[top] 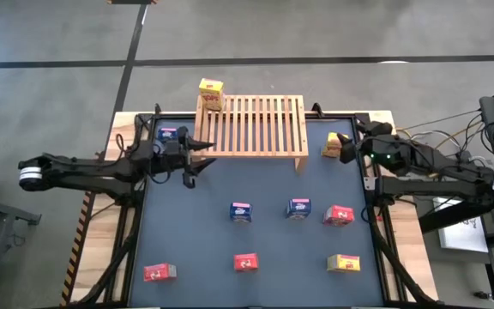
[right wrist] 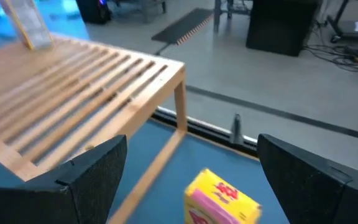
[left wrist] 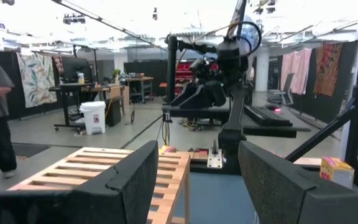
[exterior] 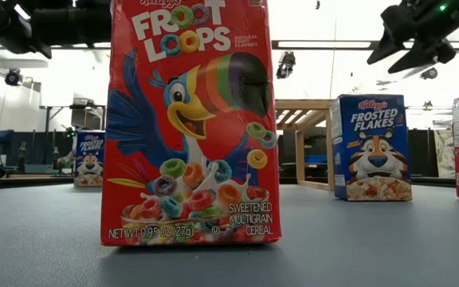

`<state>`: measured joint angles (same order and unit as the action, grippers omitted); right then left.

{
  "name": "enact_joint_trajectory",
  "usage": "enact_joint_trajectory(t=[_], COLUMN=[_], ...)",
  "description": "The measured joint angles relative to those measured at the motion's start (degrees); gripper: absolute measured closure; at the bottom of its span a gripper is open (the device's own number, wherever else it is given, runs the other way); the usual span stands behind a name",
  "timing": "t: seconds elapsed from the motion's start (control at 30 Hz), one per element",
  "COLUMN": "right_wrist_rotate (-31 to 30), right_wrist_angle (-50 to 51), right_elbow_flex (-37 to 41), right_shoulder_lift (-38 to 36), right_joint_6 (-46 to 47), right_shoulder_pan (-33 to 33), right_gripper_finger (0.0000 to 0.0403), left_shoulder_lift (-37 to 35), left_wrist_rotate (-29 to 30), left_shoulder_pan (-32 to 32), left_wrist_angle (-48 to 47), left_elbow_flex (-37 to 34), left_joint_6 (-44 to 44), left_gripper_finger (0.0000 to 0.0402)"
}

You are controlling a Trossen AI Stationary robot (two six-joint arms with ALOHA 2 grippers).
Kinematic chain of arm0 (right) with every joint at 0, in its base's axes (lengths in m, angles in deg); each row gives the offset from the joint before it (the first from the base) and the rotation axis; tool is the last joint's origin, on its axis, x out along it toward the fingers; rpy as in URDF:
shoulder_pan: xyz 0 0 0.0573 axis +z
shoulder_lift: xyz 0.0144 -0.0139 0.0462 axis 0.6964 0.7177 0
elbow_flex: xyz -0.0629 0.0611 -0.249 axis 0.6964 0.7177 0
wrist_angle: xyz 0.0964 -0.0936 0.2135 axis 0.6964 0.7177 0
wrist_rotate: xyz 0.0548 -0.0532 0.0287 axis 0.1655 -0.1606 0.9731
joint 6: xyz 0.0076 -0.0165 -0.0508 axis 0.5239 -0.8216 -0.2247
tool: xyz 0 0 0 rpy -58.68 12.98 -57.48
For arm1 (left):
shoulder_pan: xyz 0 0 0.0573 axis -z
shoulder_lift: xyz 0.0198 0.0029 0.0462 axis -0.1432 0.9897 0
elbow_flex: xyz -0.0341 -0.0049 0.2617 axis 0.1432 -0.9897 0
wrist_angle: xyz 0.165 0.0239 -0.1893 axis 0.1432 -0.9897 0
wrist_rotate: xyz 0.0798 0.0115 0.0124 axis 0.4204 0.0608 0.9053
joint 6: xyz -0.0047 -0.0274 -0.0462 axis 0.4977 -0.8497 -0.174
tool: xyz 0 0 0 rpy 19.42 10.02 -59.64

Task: Stack cereal on shelf
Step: Put the top yellow cereal box on the shelf aligned with the other yellow cereal box

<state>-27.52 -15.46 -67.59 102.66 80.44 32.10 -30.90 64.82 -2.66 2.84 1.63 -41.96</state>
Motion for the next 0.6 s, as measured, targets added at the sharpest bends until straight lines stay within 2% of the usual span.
enact_joint_trajectory(t=[0.27, 0.4, 0.6], right_wrist_rotate=[0.02, 0.87, 7.19], right_wrist_angle=[3.48, 3.87, 6.89], right_elbow_flex=[-1.88, -2.44, -7.26], right_shoulder_lift=[3.42, 4.13, 6.68], right_joint_6=[0.05, -0.25, -1.83], right_shoulder_pan=[0.0, 0.0, -0.01], right_gripper_finger=[0.0053, 0.0053, 0.0053], left_shoulder_lift=[-18.29, -26.25, -34.52], left_wrist_rotate=[2.58, 4.17, 4.15], left_shoulder_pan=[-0.04, -0.09, -0.09], left_wrist_angle=[-23.59, -24.68, -24.68], left_elbow_flex=[-0.32, -2.83, -7.16], left_joint_6=[-0.28, -0.28, 0.3], left_gripper_finger=[0.0194, 0.0194, 0.0194])
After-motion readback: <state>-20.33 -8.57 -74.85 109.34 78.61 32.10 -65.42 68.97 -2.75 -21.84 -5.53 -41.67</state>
